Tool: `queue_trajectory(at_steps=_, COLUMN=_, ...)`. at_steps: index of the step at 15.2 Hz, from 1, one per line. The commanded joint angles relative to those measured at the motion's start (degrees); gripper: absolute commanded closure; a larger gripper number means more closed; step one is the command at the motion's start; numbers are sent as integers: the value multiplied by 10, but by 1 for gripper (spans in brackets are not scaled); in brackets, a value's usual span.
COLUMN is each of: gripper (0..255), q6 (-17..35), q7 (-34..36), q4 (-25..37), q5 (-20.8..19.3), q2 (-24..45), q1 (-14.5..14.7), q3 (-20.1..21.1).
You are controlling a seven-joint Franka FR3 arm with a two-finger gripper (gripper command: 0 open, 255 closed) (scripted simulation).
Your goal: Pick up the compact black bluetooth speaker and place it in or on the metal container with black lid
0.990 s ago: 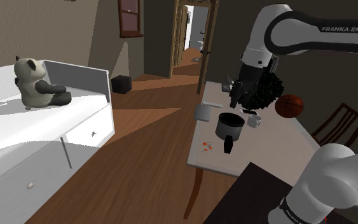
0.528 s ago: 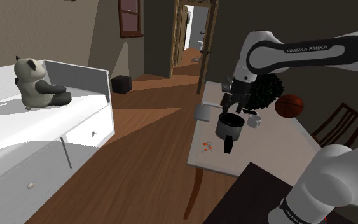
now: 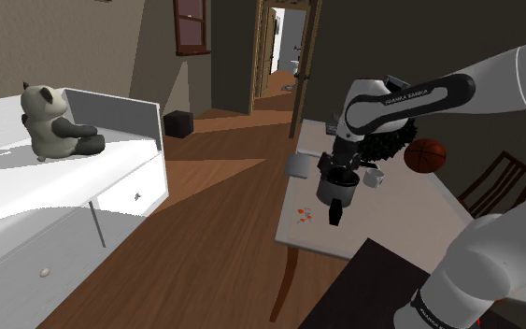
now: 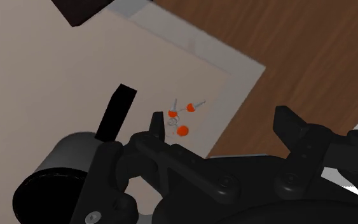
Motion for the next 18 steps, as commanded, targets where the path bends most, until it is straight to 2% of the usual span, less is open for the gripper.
queue_trajectory(at_steps=1, gripper=0, q6=35, q7=11, q4=-3, q5=-1, q2=32, q1=-11, q3=-8)
queue_trajectory(at_steps=10, gripper=0, q6=179, q7=48, q4=8, q5=14, q2=191, q1=-51, q3=-47)
queue_trajectory(at_steps=18, gripper=0, q6=283, q7=51, q4=48, q5=73, q2=343, q1=-88, q3=-73)
